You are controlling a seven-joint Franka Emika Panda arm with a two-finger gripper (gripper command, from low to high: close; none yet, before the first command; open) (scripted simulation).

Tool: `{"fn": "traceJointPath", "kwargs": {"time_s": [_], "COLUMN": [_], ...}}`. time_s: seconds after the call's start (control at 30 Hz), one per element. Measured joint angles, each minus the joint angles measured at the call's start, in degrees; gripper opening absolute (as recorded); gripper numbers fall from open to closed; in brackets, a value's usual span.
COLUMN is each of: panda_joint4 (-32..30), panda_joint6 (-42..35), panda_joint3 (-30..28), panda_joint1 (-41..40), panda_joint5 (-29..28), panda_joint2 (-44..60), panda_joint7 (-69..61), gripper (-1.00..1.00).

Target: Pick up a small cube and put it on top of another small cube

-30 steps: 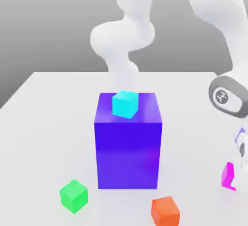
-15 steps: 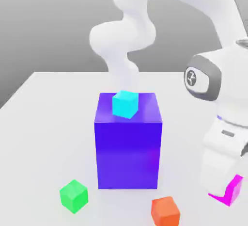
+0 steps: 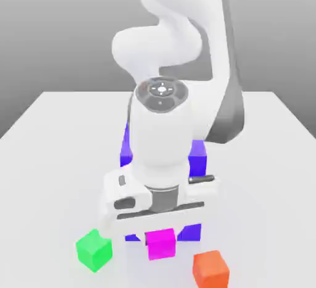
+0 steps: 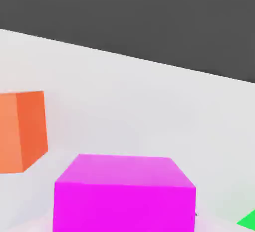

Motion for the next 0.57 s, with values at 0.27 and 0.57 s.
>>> {"fn": "traceJointPath", "kwargs": {"time_s": [0.27, 0.57], "panda_joint4": [-5.31, -6.79], "panda_joint6": [1.6, 13.01], "panda_joint3": [-6.78, -2.46], "panda_joint1": [-4.2, -8.38], "panda_joint5": [-0.98, 6.54], "panda_joint2": [-5.66, 0.1], "panda_joint7": [6.56, 2.63], "gripper": [-1.0, 1.0]}}
